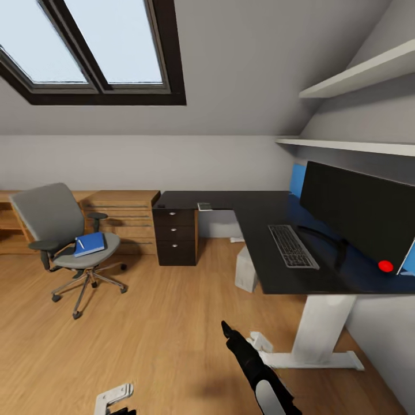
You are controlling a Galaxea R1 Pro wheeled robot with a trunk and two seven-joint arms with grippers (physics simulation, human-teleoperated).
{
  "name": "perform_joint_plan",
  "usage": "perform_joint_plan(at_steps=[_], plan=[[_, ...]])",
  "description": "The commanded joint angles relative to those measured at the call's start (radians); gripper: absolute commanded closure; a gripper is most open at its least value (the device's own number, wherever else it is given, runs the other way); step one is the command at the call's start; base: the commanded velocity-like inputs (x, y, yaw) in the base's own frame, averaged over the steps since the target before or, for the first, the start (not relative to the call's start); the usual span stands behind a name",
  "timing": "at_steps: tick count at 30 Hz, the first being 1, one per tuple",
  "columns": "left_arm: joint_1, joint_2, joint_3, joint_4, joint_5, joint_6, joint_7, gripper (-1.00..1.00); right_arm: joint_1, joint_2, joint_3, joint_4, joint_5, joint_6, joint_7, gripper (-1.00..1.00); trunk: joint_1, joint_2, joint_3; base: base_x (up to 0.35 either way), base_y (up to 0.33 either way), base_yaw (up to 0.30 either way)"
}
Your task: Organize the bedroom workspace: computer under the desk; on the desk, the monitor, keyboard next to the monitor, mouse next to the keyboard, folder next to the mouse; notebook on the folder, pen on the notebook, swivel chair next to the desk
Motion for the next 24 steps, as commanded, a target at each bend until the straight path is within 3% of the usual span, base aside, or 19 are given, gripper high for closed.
perform_joint_plan(at_steps=[1, 2, 3, 8, 15, 24], plan=[[0.000, 0.010, 0.002, 0.024, 0.011, -0.024, 0.006, -1.00, -0.001, 0.007, 0.002, 0.000, 0.034, 0.003, -0.007, -1.00, 0.000, -0.001, -0.001, 0.090, 0.319, 0.000], [0.000, 0.033, 0.005, 0.073, 0.012, -0.081, 0.005, -1.00, -0.001, 0.018, 0.005, 0.002, 0.108, 0.003, -0.015, -1.00, 0.000, -0.001, -0.001, 0.141, 0.303, 0.000], [0.000, 0.044, 0.005, 0.097, 0.012, -0.110, 0.004, -1.00, -0.001, 0.022, 0.006, 0.005, 0.139, 0.003, -0.018, -1.00, 0.000, -0.001, -0.001, 0.162, 0.296, 0.000], [0.000, 0.081, 0.001, 0.221, 0.011, -0.269, 0.003, -1.00, -0.001, 0.038, 0.010, 0.019, 0.238, 0.002, -0.035, -1.00, 0.000, -0.001, -0.001, 0.204, 0.276, 0.000], [0.000, 0.097, -0.012, 0.376, 0.009, -0.501, -0.002, -1.00, 0.000, 0.040, 0.014, 0.033, 0.278, -0.025, -0.044, -1.00, 0.000, -0.001, -0.001, 0.248, 0.247, 0.000], [0.000, 0.101, -0.018, 0.427, 0.009, -0.587, -0.004, -1.00, 0.000, 0.040, 0.021, 0.051, 0.283, -0.042, -0.041, -1.00, 0.000, -0.001, -0.001, 0.280, 0.218, 0.000]])
